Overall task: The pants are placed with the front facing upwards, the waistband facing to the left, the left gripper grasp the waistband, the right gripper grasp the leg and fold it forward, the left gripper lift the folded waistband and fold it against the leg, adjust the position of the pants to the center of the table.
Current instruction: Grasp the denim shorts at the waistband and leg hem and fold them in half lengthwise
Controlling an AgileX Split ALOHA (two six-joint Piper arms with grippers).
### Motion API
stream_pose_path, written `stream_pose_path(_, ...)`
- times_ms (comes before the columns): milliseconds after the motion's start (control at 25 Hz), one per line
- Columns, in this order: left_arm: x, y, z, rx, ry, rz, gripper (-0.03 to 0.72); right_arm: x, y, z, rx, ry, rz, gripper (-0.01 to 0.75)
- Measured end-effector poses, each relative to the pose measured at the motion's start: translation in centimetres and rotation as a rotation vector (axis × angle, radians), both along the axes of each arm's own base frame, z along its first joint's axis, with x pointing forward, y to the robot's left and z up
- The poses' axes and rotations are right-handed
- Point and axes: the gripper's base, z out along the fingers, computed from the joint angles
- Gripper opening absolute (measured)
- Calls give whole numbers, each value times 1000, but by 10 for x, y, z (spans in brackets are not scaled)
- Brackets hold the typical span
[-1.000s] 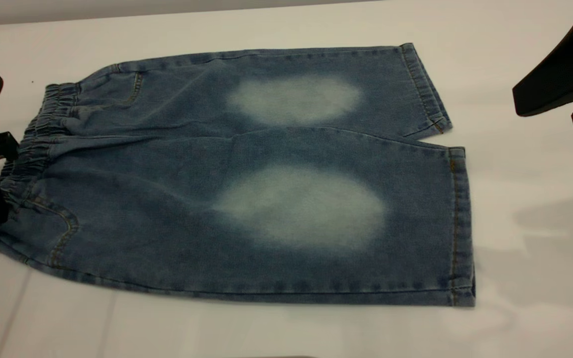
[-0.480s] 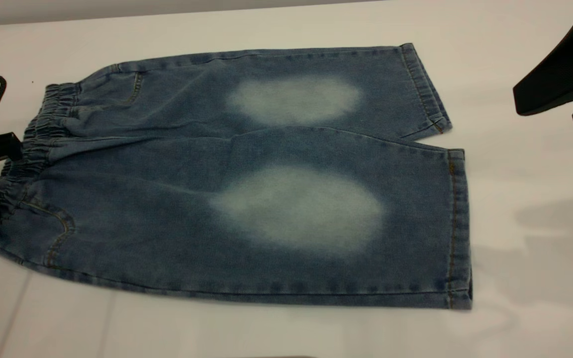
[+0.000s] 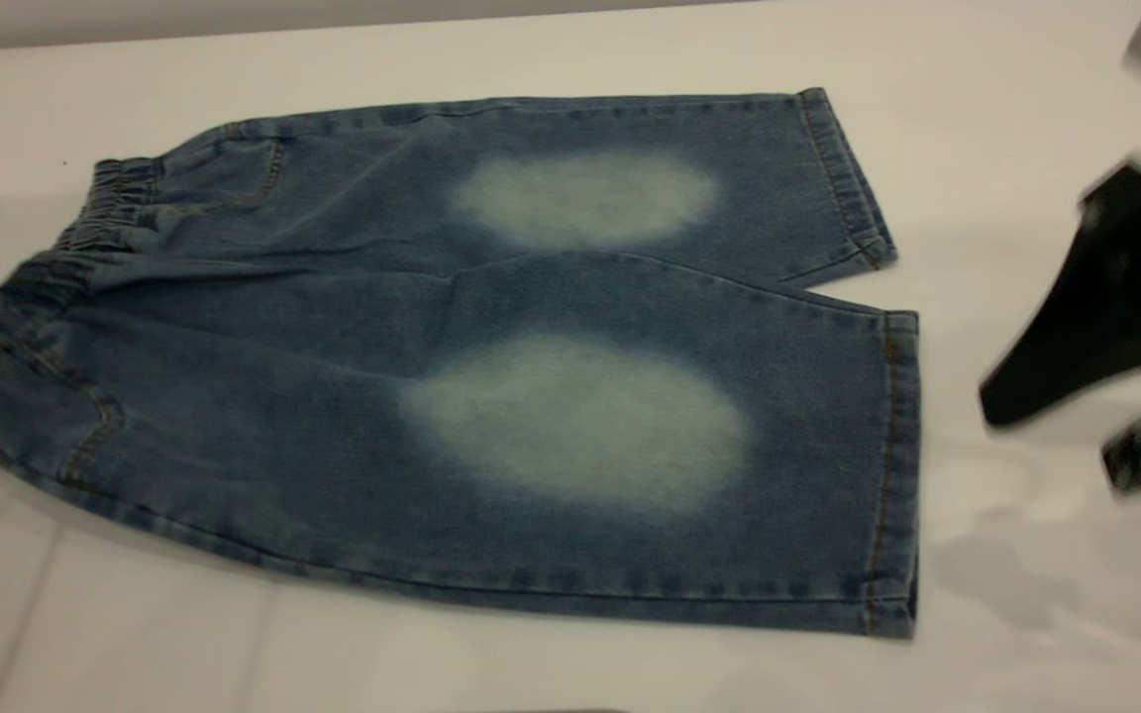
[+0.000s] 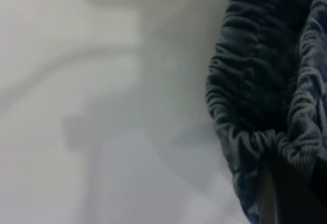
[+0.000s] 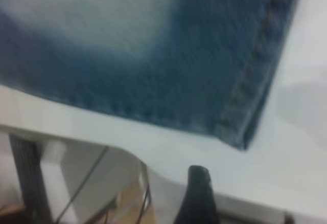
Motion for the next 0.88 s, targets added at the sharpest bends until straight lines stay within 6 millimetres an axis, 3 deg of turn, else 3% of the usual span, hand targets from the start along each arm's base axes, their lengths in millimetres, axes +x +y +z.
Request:
stream_pose_path(200, -1, -7, 10, -15, -17, -44, 41, -3, 3, -32, 33, 130, 32, 472)
stream_pose_path(400, 2, -43, 11, -27, -42, -182, 41, -3, 7, -53, 92, 163, 38, 437)
stream_pose_path(640, 4, -51, 12, -49, -62, -158, 41, 4, 11, -55, 148, 87, 37, 433)
stream_pose_path(880, 2, -56, 12, -81, -51, -148, 41, 5, 8, -59, 90, 65, 37, 433)
